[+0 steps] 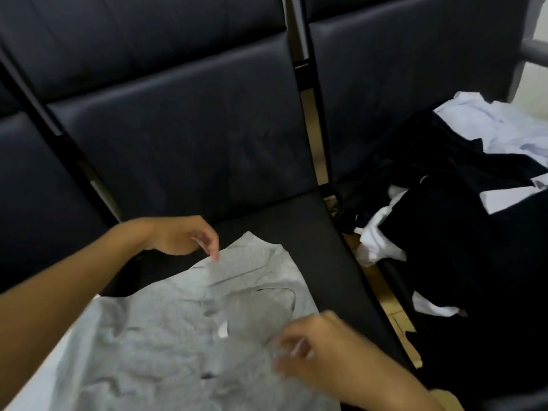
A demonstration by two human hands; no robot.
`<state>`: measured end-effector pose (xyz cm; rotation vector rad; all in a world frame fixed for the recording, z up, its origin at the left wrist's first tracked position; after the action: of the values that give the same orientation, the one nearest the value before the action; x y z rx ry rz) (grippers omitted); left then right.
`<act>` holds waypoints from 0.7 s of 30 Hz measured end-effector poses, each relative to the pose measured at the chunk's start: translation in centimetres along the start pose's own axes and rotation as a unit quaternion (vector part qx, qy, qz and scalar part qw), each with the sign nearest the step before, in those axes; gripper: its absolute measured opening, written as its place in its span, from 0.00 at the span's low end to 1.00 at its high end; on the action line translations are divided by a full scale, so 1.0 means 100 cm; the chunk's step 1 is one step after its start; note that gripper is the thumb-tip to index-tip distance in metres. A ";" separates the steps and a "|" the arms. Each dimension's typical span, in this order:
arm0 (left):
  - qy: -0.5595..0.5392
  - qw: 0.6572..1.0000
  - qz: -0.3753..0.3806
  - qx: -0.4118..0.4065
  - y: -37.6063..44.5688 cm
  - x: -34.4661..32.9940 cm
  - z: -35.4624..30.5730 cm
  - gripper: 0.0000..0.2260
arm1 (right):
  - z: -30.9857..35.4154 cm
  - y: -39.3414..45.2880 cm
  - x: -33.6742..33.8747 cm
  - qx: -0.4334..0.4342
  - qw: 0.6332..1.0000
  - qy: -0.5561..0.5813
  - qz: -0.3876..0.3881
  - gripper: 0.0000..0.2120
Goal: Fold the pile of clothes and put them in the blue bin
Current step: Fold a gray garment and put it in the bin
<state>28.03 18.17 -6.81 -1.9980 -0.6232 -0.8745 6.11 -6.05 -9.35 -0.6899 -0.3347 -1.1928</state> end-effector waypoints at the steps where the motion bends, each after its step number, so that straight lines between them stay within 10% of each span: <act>1: 0.010 0.999 -0.031 -0.014 0.007 -0.010 0.002 0.23 | -0.010 0.004 0.004 -0.040 0.995 -0.088 -0.017 0.13; 6: 0.155 0.973 -0.111 -0.133 0.058 -0.071 -0.026 0.33 | -0.034 0.018 -0.022 -0.161 0.959 -0.231 0.013 0.26; 10: 0.141 0.978 -0.086 -0.125 0.089 -0.091 -0.054 0.10 | -0.037 0.029 -0.045 -0.130 0.960 -0.247 -0.017 0.24; 21: -0.134 0.964 -0.231 -0.007 0.036 -0.058 -0.034 0.06 | -0.046 0.027 -0.004 -0.109 0.966 0.138 -0.190 0.08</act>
<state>25.73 12.82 -11.69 -2.0329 -1.2781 -0.8789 7.98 -8.18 -13.86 -0.6547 -0.1010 -1.6895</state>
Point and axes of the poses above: each hand's wrist, its own y-axis towards the middle knuckle, its own x-axis out of the back of the hand, z = x × y, the point moved 1 cm from there along y, towards the middle knuckle, and after that the axes turned 13 degrees about -z, right-handed, at the moved point
